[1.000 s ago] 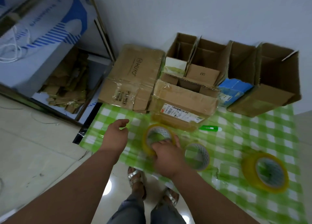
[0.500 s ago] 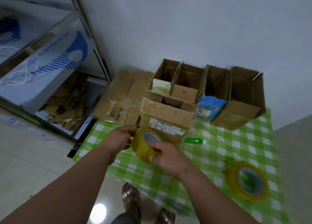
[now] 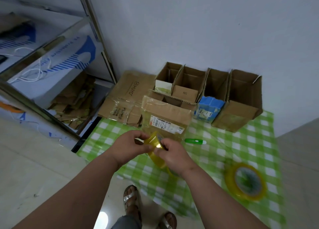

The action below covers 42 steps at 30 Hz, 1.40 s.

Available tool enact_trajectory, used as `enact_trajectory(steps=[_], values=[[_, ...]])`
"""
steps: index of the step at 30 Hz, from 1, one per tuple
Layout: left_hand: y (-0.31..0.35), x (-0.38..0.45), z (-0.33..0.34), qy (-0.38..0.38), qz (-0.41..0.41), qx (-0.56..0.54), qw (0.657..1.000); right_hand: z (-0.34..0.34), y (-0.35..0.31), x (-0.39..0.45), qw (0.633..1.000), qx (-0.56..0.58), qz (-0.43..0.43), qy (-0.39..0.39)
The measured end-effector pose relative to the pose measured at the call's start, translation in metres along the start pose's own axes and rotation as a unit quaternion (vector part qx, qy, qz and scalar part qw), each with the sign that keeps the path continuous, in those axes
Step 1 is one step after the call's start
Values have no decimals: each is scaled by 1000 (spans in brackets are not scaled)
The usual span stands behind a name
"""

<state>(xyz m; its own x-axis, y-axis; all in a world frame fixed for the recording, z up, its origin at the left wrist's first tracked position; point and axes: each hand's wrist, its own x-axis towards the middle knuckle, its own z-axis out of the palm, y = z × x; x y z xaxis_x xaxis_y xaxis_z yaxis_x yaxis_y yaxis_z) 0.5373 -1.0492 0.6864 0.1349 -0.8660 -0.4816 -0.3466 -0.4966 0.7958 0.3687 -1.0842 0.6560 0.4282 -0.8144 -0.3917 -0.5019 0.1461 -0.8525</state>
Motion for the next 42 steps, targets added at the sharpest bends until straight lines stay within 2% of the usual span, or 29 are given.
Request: enact_trajectory(steps=[4, 7, 12, 17, 20, 27, 29, 33, 42], values=[[0, -5, 11, 81, 49, 121, 988, 1, 0, -9, 1000, 0, -10, 0], [3, -7, 14, 125, 90, 167, 974, 0, -1, -15, 1000, 16, -21, 3], [10, -8, 13, 131, 123, 158, 971, -7, -2, -21, 999, 31, -40, 13], [22, -6, -1, 159, 121, 160, 967, -17, -4, -28, 997, 66, -42, -23], [33, -5, -7, 170, 128, 137, 967, -24, -12, -30, 994, 92, -57, -11], [69, -1, -8, 202, 149, 45, 967, -67, -40, -32, 988, 69, -124, 57], [80, 2, -11, 209, 139, -9, 968, -81, -45, -30, 987, 48, -129, 83], [103, 14, -25, 172, 155, -101, 968, -109, -54, -28, 980, 73, -123, 137], [122, 71, -40, 99, 99, -197, 970, -150, -79, 9, 980, 102, -117, 124]])
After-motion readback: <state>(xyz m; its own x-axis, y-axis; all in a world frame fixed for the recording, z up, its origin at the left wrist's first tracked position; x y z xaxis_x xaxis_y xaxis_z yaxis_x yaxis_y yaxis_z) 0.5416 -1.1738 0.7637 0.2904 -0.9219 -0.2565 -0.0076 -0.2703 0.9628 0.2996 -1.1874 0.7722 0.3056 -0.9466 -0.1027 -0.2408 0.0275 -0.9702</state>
